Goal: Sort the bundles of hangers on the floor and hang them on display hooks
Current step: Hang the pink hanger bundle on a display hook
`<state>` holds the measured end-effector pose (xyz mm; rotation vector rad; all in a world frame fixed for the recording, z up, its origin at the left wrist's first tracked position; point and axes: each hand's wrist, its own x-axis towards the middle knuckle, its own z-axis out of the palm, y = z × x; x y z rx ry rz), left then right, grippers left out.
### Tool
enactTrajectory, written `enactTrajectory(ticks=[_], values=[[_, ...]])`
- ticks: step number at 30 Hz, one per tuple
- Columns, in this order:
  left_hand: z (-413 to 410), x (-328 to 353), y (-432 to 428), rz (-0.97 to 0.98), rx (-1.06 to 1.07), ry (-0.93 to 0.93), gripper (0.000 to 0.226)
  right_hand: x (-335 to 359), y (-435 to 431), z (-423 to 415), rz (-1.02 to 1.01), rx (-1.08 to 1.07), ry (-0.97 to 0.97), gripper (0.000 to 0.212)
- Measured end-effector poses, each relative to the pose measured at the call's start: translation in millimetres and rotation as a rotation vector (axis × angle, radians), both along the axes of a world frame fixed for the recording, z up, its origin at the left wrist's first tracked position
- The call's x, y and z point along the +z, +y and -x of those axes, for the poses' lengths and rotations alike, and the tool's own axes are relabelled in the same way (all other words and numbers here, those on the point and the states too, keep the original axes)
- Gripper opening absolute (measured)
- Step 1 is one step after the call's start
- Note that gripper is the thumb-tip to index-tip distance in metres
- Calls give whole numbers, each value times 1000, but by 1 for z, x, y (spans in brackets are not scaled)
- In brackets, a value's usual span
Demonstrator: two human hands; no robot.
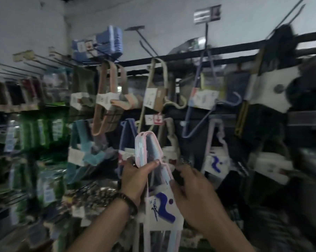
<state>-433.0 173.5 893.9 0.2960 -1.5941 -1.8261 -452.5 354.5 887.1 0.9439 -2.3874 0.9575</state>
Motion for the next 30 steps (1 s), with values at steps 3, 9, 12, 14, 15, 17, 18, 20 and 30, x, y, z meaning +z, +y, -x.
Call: enactTrajectory(ticks=[3,9,12,14,15,17,18,20,30], values=[[18,2,22,64,-119,2,41,-4,1,6,-83,-94,-76,22],[35,0,53,165,-277,-18,48,-1,18,19,61,-287,-169,16],[40,-1,56,224,-313,-14,57,-4,30,23,-77,-383,-90,11],[44,0,51,355,-193,-44,64,-6,40,35,-154,-447,-30,4],[46,1,47,427,-102,-74,66,-6,47,42,-203,-473,-18,2],[47,6,35,573,42,-111,63,-5,60,55,-242,-503,-13,7],[49,8,28,632,90,-115,56,-5,68,61,-222,-508,-14,9],[54,12,15,730,137,-99,35,-2,80,74,-234,-541,-21,16],[97,18,15,1407,-181,104,12,36,63,135,-304,-622,87,18]])
